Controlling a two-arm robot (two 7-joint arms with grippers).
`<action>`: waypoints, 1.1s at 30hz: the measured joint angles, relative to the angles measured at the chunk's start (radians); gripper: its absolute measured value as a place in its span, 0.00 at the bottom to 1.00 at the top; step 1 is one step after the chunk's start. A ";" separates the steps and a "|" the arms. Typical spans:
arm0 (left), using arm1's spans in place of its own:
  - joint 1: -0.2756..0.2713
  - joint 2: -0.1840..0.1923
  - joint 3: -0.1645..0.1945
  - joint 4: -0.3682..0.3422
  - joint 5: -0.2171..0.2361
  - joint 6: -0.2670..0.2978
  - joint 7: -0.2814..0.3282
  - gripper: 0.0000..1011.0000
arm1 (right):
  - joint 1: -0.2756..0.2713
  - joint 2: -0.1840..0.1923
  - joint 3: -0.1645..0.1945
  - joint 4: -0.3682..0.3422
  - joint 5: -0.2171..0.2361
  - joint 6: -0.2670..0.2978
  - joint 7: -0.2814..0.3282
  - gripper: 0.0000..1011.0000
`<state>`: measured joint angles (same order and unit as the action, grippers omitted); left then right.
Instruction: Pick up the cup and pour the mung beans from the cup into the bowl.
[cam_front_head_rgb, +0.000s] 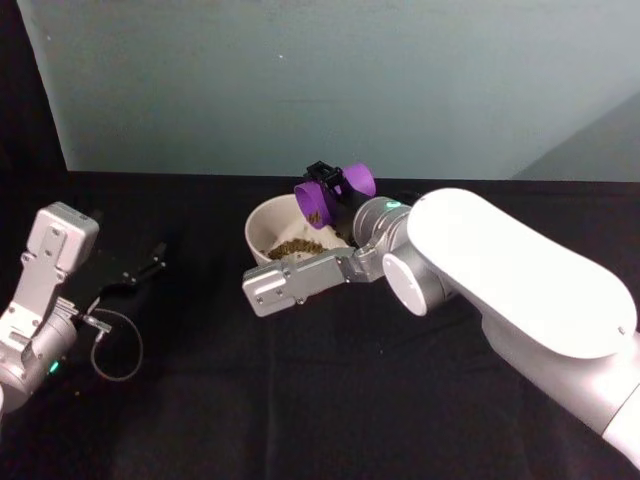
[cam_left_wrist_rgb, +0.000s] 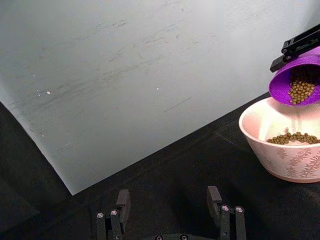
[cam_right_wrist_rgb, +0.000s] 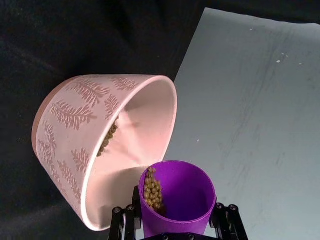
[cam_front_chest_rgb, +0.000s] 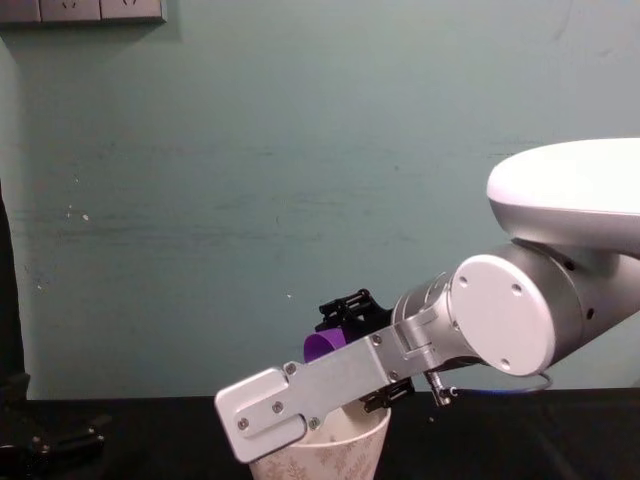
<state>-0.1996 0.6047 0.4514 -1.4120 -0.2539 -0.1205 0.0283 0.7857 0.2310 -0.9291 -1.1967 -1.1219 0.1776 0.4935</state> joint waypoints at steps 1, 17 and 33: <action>0.000 0.000 0.000 0.000 0.000 0.000 0.000 1.00 | 0.001 0.000 -0.002 -0.001 -0.005 0.002 0.002 0.72; 0.000 0.000 0.000 0.000 0.000 0.000 0.000 1.00 | 0.036 0.017 -0.130 -0.051 -0.242 0.066 0.076 0.72; 0.000 0.000 0.000 0.000 0.000 0.000 0.000 1.00 | 0.070 0.004 -0.249 -0.050 -0.470 0.081 0.168 0.72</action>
<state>-0.1995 0.6047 0.4514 -1.4119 -0.2539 -0.1205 0.0283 0.8559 0.2352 -1.1782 -1.2465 -1.5921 0.2586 0.6614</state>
